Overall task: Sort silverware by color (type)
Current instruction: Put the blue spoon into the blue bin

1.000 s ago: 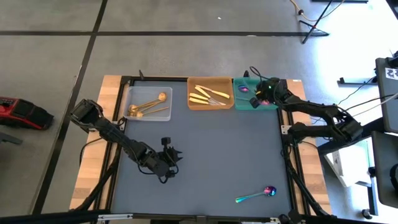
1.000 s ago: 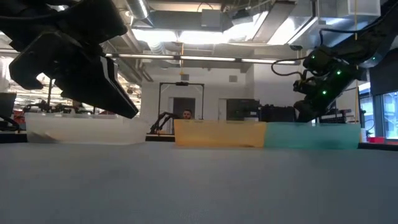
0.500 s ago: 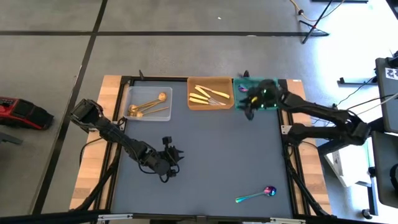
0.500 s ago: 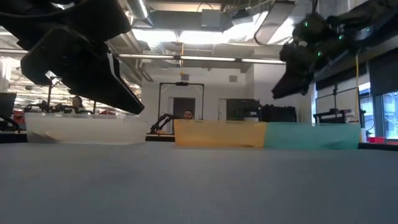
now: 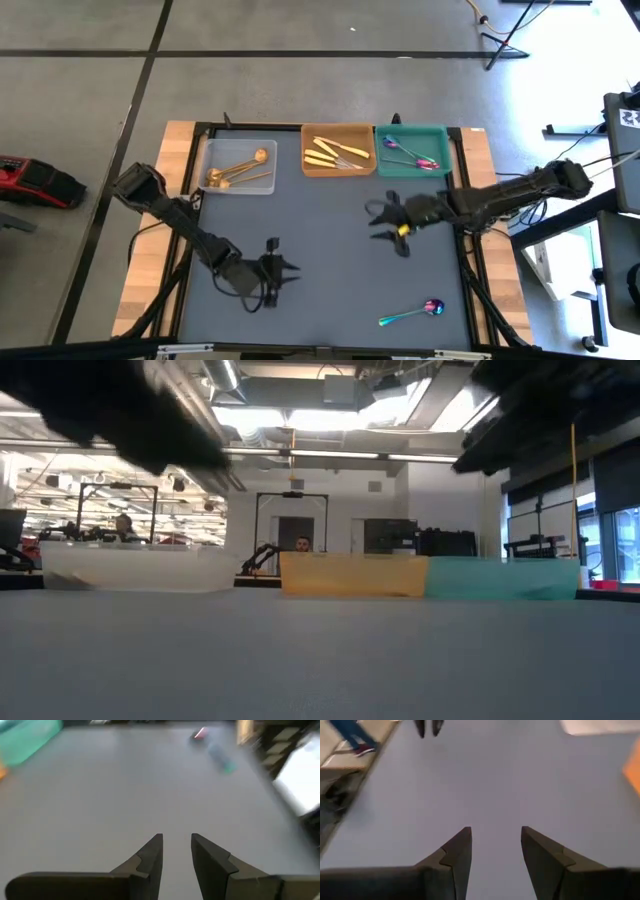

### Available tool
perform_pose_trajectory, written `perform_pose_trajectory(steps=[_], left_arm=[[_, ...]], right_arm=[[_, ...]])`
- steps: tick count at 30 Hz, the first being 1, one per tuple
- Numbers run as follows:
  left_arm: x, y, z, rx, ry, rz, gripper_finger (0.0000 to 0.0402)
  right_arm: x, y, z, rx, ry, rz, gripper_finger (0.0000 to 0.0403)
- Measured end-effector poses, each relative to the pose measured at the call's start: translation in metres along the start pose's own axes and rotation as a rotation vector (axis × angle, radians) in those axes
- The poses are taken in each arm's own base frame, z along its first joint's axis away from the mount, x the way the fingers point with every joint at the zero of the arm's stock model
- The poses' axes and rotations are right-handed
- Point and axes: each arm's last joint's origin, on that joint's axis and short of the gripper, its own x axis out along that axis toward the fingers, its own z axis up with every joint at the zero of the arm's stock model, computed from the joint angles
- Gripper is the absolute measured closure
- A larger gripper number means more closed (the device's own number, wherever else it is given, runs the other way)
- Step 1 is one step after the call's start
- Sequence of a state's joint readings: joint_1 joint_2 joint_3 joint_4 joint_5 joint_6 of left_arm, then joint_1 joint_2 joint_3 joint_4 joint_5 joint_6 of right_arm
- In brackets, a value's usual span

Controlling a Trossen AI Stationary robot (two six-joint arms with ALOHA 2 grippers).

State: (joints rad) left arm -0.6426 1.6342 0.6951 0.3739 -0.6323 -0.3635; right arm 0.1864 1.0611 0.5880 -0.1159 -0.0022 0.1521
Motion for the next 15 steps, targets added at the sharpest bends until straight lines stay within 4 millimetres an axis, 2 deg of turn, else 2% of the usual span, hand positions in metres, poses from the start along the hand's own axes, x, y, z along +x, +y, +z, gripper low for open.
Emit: perform_pose_trajectory(steps=[7,15], left_arm=[[0.004,-0.036,0.011,-0.047,-0.162,-0.115,0.0305],[0.044,-0.084,0.019,-0.052,-0.173,-0.14,0.0305]], right_arm=[[-0.003,0.058,-0.014,-0.04,0.013,0.099,0.0242],[-0.009,0.118,-0.046,-0.066,0.094,0.232,0.0242]])
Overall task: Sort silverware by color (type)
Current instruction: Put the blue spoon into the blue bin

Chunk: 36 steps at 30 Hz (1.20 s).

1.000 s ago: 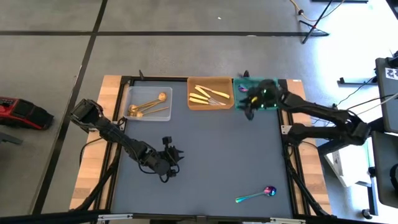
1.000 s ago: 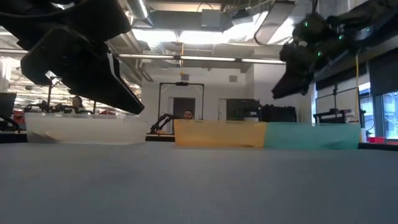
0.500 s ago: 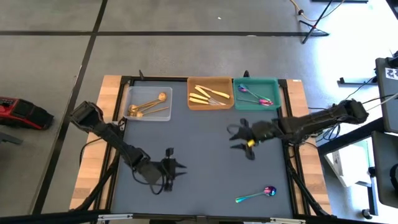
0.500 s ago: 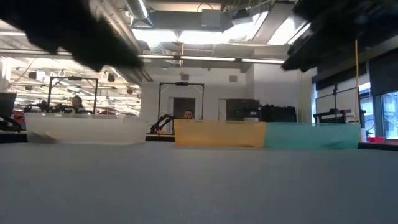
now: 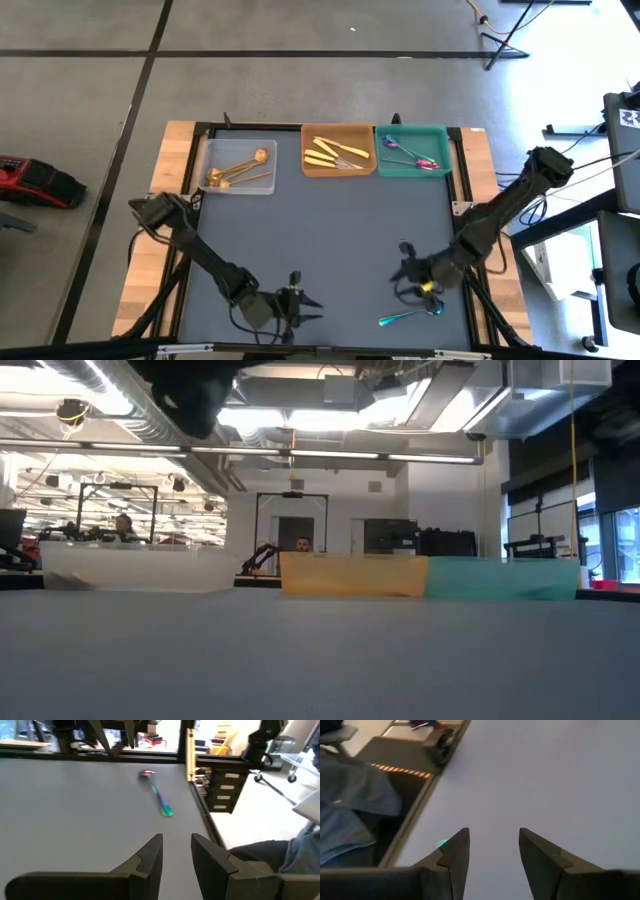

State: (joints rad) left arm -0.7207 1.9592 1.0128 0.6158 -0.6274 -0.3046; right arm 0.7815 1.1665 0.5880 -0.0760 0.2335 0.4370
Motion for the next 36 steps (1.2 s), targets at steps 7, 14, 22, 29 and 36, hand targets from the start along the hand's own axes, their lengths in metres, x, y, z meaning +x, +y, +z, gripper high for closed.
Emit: perform_pose_trajectory(steps=[7,14,22,29,36], left_arm=[[0.028,-0.024,-0.013,-0.082,0.017,-0.045,0.0305],[0.039,-0.037,-0.009,-0.18,-0.005,-0.066,0.0305],[0.031,-0.048,-0.012,-0.22,-0.005,-0.082,0.0305],[0.03,-0.049,-0.012,-0.217,-0.015,-0.057,0.0305],[0.03,-0.044,0.003,-0.248,-0.049,-0.054,0.0305]], right_arm=[[0.019,0.038,-0.042,-0.024,0.182,0.057,0.0242],[0.038,0.047,-0.075,0.002,0.316,-0.003,0.0242],[0.05,0.045,-0.084,-0.018,0.319,-0.064,0.0252],[0.05,0.044,-0.083,-0.047,0.313,-0.072,0.0367],[0.05,0.035,-0.075,-0.068,0.303,-0.1,0.0373]])
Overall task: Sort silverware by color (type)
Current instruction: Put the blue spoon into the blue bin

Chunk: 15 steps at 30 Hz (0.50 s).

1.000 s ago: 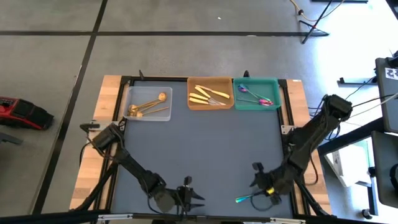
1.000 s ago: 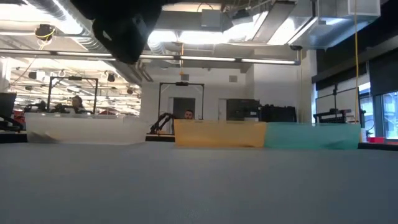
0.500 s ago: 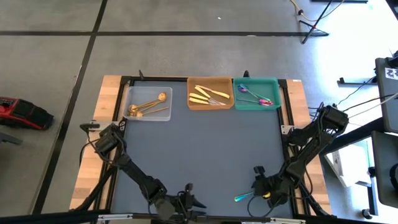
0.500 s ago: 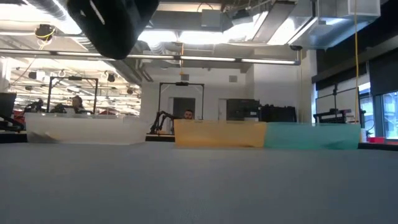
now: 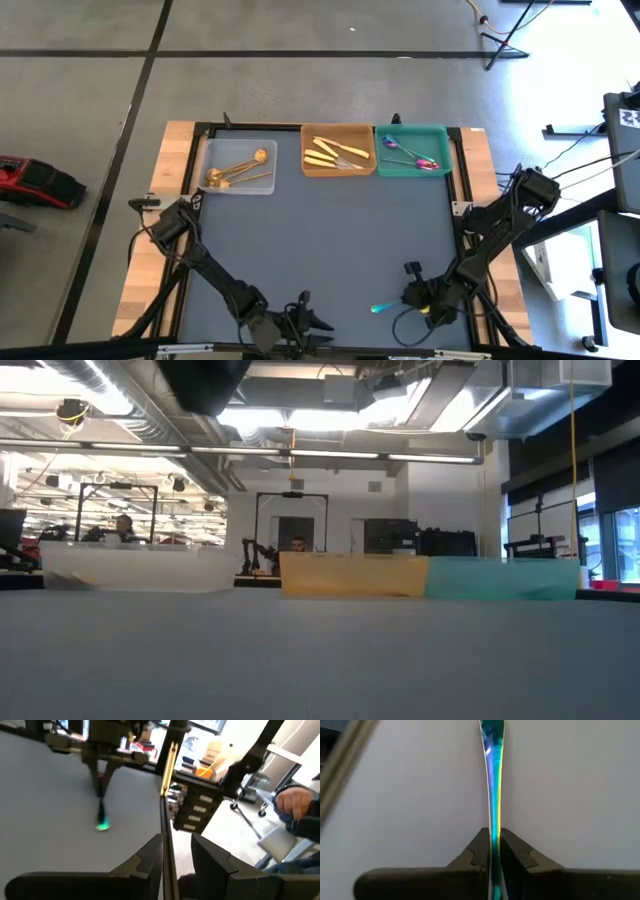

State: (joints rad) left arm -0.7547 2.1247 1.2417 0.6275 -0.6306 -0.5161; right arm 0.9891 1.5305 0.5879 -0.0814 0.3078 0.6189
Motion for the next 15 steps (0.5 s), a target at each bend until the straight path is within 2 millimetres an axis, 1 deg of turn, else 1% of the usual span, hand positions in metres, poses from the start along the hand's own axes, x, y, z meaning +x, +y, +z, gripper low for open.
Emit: perform_pose_trajectory(steps=[3,6,11,15], left_arm=[[-0.001,-0.001,0.004,0.028,-0.001,-0.003,0.0305],[-0.001,-0.003,0.003,0.081,0.028,-0.062,0.0305],[0.002,0.001,0.005,0.179,0.052,-0.096,0.0305],[-0.001,0.01,0.022,0.254,0.114,-0.038,0.0305]], right_arm=[[-0.007,-0.008,0.007,-0.021,-0.027,-0.022,0.038],[-0.018,-0.021,0.016,-0.038,-0.038,-0.05,0.0396],[-0.041,-0.054,0.029,-0.033,-0.071,-0.2,0.0388],[-0.062,-0.085,0.035,-0.002,-0.091,-0.323,0.0395]])
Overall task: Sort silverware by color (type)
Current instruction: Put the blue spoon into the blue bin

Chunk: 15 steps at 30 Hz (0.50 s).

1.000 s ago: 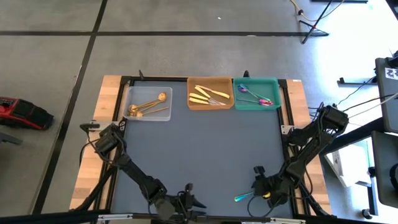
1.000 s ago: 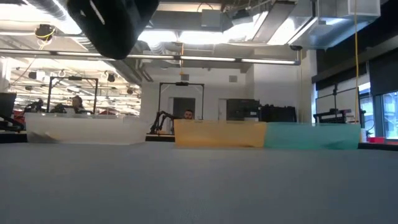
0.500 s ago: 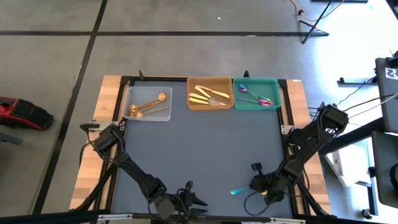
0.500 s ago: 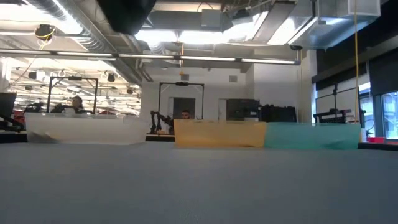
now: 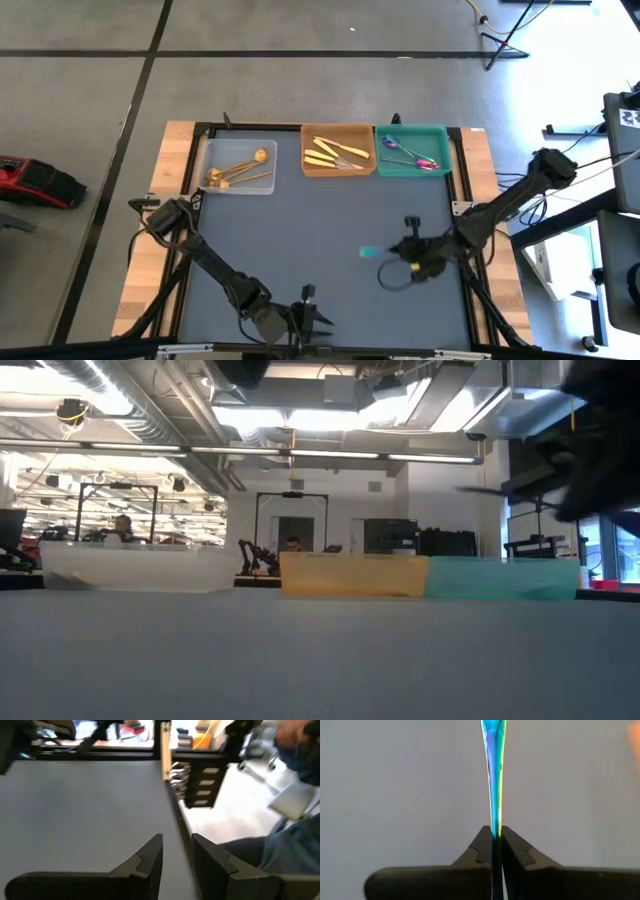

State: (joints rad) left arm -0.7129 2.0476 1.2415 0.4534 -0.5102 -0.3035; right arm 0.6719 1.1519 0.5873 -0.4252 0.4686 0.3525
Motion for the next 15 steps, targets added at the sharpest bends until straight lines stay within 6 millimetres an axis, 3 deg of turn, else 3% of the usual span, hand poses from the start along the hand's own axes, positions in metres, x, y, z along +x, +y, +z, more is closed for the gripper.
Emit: perform_pose_trajectory(steps=[8,15], left_arm=[[-0.029,0.025,0.012,0.144,0.079,0.066,0.0305],[-0.074,0.078,-0.003,0.14,0.084,0.122,0.0305]], right_arm=[[-0.022,-0.07,0.01,0.063,-0.08,-0.267,0.0395],[-0.029,-0.129,0.006,0.087,-0.03,-0.486,0.0394]])
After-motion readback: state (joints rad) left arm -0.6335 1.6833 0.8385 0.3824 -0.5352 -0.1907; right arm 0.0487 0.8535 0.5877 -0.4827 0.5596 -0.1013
